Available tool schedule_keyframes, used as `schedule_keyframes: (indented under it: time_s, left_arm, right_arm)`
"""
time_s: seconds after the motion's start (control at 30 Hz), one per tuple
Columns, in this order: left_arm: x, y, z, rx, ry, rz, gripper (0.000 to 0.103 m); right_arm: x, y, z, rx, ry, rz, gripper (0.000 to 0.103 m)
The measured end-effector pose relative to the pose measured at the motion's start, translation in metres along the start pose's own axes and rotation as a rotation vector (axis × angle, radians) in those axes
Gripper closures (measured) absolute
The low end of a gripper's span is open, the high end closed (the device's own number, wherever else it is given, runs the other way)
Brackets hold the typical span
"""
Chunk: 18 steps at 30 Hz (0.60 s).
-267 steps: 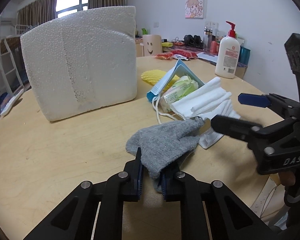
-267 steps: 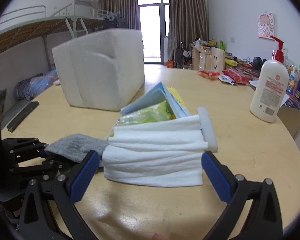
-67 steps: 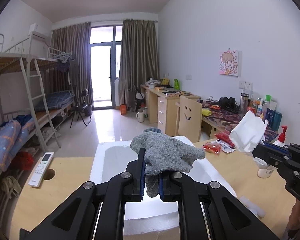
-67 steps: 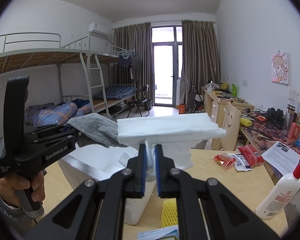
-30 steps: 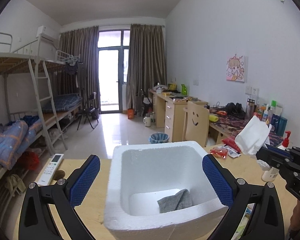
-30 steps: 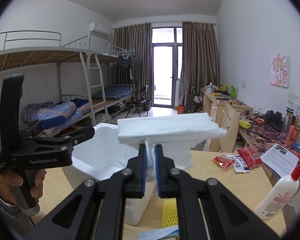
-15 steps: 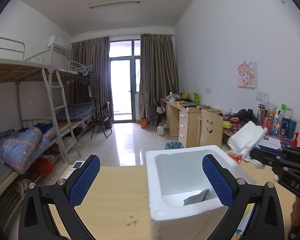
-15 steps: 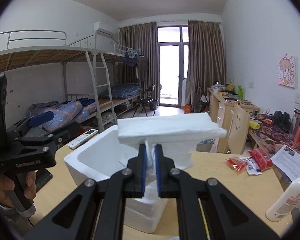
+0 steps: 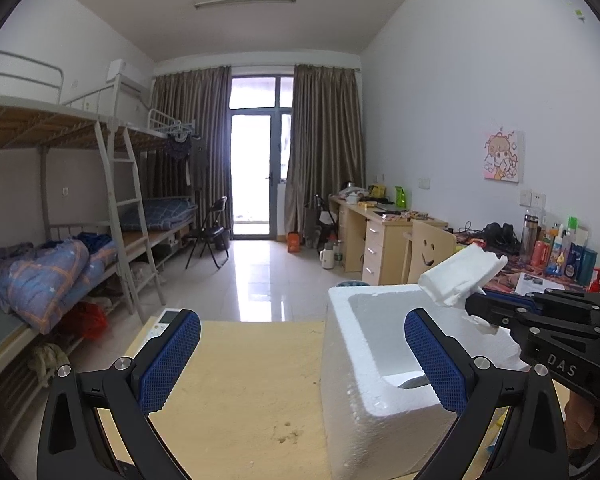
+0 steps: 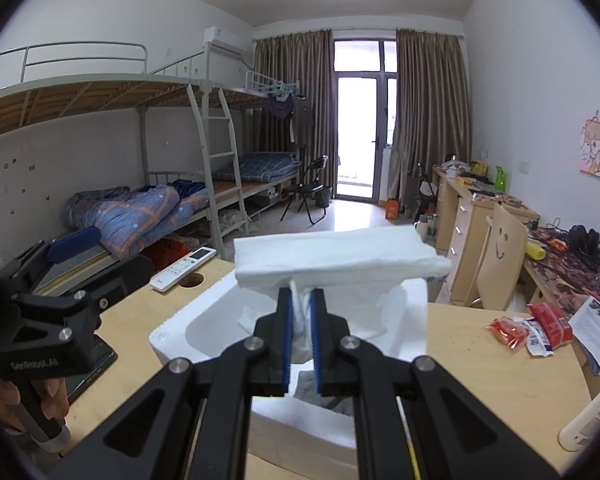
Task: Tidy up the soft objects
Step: 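Lower the white mask into the foam box and open the right tool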
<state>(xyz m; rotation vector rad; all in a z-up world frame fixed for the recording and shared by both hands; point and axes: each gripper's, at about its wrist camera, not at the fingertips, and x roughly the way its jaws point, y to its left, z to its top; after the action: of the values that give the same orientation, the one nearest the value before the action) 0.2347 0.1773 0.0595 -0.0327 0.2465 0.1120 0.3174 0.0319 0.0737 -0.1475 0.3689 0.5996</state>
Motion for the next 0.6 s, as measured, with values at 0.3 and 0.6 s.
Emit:
schedule_keyframes:
  time_s: [0.3,0.6]
  left_arm:
    - [-0.002,0.006,-0.004,-0.033,-0.003,-0.003,0.001]
    - [-0.003,0.006,-0.004,-0.032,-0.012,-0.008,0.001]
  right_arm:
    - [0.012,-0.003,-0.003,0.025,0.041,0.011,0.092]
    - [0.011,-0.005,-0.002,0.036,0.036,-0.010,0.044]
